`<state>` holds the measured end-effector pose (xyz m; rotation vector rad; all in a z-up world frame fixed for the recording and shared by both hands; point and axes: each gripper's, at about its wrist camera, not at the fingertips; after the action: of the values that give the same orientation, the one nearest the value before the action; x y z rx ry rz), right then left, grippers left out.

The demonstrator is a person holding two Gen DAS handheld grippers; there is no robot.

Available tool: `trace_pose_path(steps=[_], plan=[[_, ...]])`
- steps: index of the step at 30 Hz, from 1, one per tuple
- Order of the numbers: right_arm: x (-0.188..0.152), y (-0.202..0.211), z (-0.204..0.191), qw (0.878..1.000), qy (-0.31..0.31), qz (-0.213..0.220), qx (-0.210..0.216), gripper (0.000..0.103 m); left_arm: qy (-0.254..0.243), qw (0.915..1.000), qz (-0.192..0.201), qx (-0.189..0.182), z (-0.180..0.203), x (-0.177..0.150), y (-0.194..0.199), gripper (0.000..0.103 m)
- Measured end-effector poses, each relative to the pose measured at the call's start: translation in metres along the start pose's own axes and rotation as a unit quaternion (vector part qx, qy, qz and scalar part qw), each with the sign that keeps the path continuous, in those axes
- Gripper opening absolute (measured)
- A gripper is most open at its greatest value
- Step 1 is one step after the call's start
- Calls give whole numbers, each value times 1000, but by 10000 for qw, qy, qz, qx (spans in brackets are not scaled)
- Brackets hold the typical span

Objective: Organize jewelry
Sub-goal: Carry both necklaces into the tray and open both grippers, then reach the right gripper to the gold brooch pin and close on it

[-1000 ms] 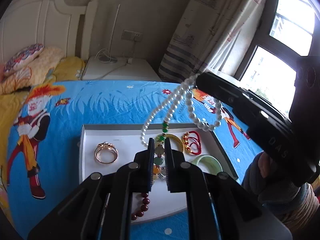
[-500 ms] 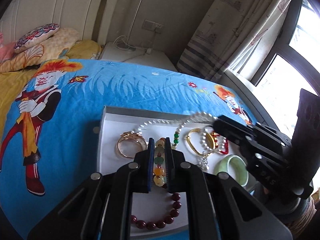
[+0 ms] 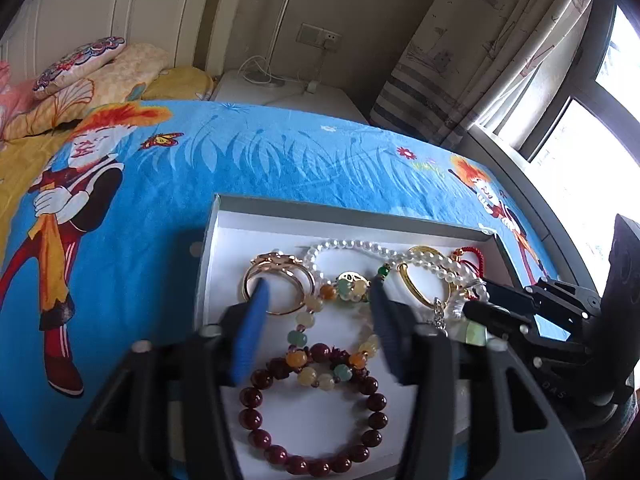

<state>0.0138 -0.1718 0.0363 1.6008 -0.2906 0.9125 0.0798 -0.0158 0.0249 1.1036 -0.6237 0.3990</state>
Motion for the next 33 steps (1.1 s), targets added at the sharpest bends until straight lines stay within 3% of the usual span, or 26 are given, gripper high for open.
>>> trace_pose_path(steps=[1, 3, 11, 16, 18, 27, 33], plan=[[1, 1, 2, 9999, -82, -19, 76, 36, -8, 10000, 18, 13, 1, 0, 2, 63], [2, 5, 4, 9998, -147, 70, 97, 45, -25, 10000, 43, 3, 1, 1, 5, 69], [-5, 33, 16, 9987, -378, 347, 80, 45, 103, 9993, 348, 81, -8, -9, 42, 85], [-17, 44, 12, 9981, -421, 415, 152, 46, -174, 9965, 658, 487, 0, -27, 73, 96], [-22, 47, 8, 9981, -408, 436, 166, 51, -283, 9941, 819, 647, 5, -37, 87, 100], [-42, 59, -6, 9963, -572, 503, 395, 54, -158, 9913, 830, 1010, -9, -93, 120, 100], [-53, 77, -43, 9942, -277, 599, 844, 57, 56, 9902, 637, 1244, -36, -119, 132, 100]])
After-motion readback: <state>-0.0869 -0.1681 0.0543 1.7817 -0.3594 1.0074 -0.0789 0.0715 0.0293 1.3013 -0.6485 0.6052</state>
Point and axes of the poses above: each gripper's, at about its wrist camera, not at the fingertips, and y roughly against the way its jaws point, z to its right, x to its top
